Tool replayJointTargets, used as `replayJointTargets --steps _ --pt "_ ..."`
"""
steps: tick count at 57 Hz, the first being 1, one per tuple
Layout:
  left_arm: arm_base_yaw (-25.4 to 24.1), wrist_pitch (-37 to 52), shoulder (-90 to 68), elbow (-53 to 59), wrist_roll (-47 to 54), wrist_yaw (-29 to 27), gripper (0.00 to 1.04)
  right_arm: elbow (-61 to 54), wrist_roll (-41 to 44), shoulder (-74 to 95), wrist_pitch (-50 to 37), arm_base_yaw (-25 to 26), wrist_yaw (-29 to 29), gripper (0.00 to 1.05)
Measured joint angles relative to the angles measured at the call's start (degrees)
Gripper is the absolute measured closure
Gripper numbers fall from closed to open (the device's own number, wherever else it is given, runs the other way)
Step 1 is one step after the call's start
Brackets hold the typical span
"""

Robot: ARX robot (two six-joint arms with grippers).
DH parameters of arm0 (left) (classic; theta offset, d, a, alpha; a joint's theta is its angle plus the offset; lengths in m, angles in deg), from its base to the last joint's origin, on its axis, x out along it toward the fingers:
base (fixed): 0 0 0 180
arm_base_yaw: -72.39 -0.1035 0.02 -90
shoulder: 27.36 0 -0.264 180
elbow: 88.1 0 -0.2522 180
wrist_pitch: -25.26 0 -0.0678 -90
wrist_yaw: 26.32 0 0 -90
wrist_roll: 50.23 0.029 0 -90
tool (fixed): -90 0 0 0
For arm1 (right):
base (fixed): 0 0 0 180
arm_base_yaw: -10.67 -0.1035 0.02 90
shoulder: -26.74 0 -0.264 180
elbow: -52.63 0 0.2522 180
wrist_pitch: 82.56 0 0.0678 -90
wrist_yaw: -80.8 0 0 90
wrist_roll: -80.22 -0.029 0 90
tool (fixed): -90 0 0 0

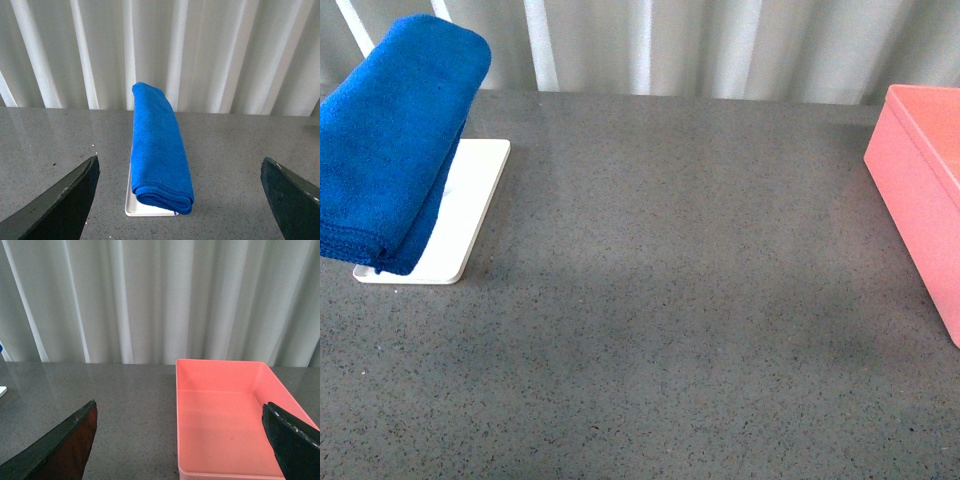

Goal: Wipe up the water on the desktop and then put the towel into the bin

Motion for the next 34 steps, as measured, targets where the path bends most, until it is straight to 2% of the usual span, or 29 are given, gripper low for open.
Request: replayJointTargets --steps 34 --pt "0.0 0.0 0.0 0.0 0.0 0.0 0.07 0.0 0.0 0.0 0.0 0.0 0.0 0.07"
